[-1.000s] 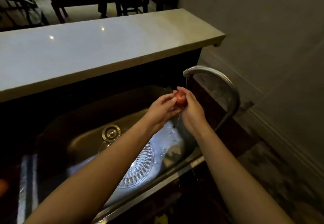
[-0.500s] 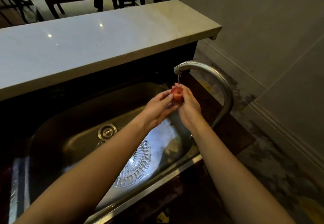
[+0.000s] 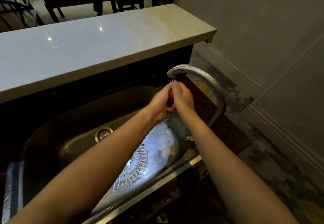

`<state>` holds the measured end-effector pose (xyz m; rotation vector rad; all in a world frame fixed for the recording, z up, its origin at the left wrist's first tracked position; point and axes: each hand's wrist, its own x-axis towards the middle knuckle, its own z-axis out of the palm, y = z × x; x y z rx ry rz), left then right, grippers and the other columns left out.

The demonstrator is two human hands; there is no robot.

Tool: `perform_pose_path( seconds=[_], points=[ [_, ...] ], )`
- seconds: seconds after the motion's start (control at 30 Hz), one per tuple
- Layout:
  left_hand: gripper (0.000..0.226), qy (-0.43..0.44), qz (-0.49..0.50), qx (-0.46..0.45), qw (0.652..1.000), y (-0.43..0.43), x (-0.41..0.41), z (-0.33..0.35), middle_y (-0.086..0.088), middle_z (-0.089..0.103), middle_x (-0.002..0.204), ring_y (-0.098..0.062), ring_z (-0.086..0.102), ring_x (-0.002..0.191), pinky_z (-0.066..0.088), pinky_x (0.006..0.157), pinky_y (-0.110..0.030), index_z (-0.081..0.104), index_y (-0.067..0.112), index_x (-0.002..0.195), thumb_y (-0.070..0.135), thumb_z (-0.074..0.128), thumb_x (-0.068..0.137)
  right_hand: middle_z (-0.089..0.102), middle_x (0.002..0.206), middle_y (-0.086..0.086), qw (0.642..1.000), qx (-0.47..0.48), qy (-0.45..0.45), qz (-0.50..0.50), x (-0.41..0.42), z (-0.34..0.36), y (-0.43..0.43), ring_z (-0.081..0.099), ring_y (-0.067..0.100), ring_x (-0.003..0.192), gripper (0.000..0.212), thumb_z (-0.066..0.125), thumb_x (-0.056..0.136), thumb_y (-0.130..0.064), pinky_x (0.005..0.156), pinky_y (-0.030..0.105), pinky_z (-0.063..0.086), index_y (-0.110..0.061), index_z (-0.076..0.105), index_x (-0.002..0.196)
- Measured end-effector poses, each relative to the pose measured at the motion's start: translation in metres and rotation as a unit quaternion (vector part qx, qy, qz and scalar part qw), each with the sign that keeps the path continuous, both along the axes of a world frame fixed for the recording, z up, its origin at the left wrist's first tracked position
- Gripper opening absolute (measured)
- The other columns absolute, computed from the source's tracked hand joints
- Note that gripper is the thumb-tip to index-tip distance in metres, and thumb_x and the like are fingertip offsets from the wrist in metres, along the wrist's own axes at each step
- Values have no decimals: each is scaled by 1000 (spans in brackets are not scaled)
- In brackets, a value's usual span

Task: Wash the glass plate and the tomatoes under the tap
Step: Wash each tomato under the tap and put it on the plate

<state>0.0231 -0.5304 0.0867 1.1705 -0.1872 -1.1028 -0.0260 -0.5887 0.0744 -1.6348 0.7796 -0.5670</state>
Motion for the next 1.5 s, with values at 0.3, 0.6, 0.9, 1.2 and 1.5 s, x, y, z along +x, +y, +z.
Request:
perform_pose_path(
  seconds=[0.3,0.6,0.9,1.2,1.5],
  points=[
    [26,-43,61,9,997,-15,0,17,-14,54,98,-27,52,97,44,89,-39,54,8,100,25,35,98,59,94,3,997,-56,49,-31,2,11,3,58,22,88,29,33,95,-41,77,34,45,-22,54,99],
    [27,-54,94,9,994,-13,1,17,-5,57,78,-17,56,78,46,73,-30,57,11,88,23,34,98,60,106,5,995,-90,45,-17,2,8,8,57,20,93,30,34,95,-43,82,35,46,-25,55,106],
    [28,-204,84,43,974,-16,-7,25,-10,60,85,-23,57,88,46,84,-39,59,9,93,21,34,98,63,101,9,998,42,1,-43,12,17,-6,59,22,95,32,35,97,-34,84,35,48,-16,58,109],
    [23,-37,33,23,999,-2,-10,17,-6,52,73,-12,45,48,30,32,-15,53,16,103,29,34,98,59,90,8,993,86,31,-71,6,18,-12,58,27,91,29,37,96,-30,76,35,48,-21,59,80],
    [32,18,38,17,999,-3,-6,15,-8,55,90,-17,52,70,42,38,-17,51,15,118,29,31,99,62,101,7,999,42,10,-31,5,14,-12,57,22,95,30,35,97,-28,68,24,45,-19,63,100]
  ],
)
